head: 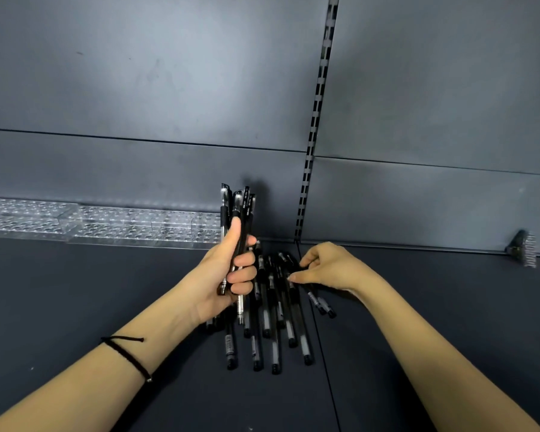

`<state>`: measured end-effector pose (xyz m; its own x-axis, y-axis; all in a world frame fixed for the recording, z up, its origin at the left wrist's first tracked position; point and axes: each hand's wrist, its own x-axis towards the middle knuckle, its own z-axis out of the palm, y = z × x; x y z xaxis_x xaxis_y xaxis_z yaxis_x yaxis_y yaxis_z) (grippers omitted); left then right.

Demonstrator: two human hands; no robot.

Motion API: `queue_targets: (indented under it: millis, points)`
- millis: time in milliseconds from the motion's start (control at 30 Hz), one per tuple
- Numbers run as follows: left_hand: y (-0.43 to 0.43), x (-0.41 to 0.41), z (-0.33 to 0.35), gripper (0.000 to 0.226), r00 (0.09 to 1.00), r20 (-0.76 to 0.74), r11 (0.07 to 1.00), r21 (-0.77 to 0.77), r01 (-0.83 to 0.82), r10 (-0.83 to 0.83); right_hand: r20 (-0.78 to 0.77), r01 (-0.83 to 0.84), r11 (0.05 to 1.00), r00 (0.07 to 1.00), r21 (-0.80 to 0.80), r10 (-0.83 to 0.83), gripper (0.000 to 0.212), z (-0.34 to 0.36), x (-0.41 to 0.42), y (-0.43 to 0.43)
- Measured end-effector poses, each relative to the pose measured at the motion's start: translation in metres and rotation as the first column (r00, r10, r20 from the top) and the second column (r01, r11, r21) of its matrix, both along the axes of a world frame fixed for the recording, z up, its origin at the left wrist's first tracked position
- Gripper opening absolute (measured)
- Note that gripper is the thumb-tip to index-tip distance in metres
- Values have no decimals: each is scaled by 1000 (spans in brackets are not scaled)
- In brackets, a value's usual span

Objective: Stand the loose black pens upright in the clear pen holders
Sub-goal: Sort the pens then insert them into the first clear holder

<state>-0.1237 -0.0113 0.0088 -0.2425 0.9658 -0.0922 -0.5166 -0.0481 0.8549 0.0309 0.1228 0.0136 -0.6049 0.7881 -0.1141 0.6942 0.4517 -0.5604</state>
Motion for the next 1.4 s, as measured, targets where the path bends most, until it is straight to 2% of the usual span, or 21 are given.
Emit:
queue_targets:
  millis: [100,167,233,300,400,533,633,767,833,867,933,1000,1067,1167,1233,1300,1400]
  points:
    - [0,0,0,53,997,31,997,-15,71,-70,28,9,1000,1000,15,-10,70,0,-2,-6]
    - [-1,0,-1,53,996,40,996,-19,84,-83,137,-22,997,991,70,13,88,0,-6,-13]
    - [-2,-1,-1,51,996,38,997,-18,76,-75,234,-65,992,971,105,39,97,0,-9,-17]
    - [-2,0,0,49,996,44,997,-10,74,-73,247,-70,995,968,65,52,90,2,-9,-16]
    - [-3,0,1,48,996,52,998,-6,67,-66,223,-51,999,974,13,46,64,9,0,-9]
    - [-3,0,2,47,998,35,998,-15,55,-54,175,-17,999,984,-38,23,59,14,9,-1]
    - [-4,1,2,46,999,17,998,-21,51,-51,228,-45,999,973,-21,48,37,13,9,5]
    - [-3,4,1,39,999,2,999,-27,41,-41,256,-70,998,964,3,67,39,10,10,6]
    - [-3,5,0,34,999,26,999,-25,47,-46,184,-65,996,980,-57,75,37,11,12,8]
    - [-3,5,0,30,998,40,998,-24,51,-50,101,-55,992,993,-111,67,35,12,14,9]
    - [-3,6,0,22,996,60,997,-22,71,-70,-172,-41,966,985,-254,-3,28,17,16,9]
    - [-3,9,1,18,993,75,995,-21,94,-92,-474,-97,918,874,-384,-106,19,23,14,2]
    - [-4,11,1,18,991,82,993,-32,112,-110,-656,-162,881,729,-444,-196,17,29,6,-13]
    - [-5,18,2,41,974,0,973,-41,226,-226,-752,-179,888,616,-424,-234,20,27,-12,-32]
    - [-8,24,3,49,955,-61,957,-27,289,-290,-779,-150,939,606,-309,-160,25,24,-20,-43]
    - [-9,28,4,49,956,-58,958,-23,286,-287,-799,-99,980,596,-175,-82,31,23,-24,-48]
    - [-9,29,6,51,962,-106,968,-42,248,-251,-801,-95,989,598,-118,-38,35,23,-24,-50]
